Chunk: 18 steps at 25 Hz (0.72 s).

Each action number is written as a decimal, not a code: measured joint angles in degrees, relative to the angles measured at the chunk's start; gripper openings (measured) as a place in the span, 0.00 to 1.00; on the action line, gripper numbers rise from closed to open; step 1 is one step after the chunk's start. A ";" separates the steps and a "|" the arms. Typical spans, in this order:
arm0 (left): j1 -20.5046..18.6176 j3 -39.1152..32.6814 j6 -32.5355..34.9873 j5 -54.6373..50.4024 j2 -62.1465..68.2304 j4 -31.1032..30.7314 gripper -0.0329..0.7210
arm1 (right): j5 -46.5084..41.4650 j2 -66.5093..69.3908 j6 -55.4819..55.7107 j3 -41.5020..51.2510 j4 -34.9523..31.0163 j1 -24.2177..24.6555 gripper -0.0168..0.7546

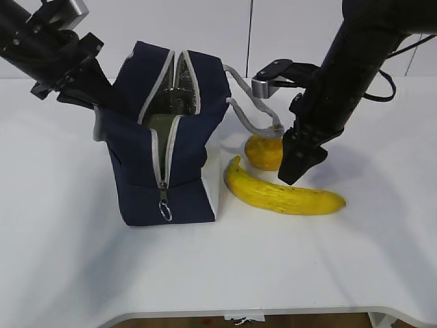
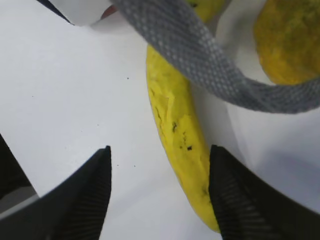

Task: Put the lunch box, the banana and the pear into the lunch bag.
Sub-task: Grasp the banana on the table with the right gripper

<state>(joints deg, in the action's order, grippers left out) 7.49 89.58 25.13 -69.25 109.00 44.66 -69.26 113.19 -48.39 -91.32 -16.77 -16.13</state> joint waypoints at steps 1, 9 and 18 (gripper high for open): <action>0.00 0.00 0.00 0.00 0.00 0.00 0.05 | 0.07 0.35 0.00 0.00 -0.04 0.00 0.64; 0.00 0.00 0.00 0.00 0.00 -0.22 0.05 | 1.30 2.90 0.26 0.00 -2.37 0.00 0.72; 0.00 0.00 0.00 0.00 0.00 -0.43 0.05 | 3.30 2.90 3.95 0.00 -2.63 0.00 0.78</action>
<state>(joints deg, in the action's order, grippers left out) 7.49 89.58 25.13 -69.25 109.00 44.23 -65.96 116.09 -44.44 -91.32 -19.41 -16.13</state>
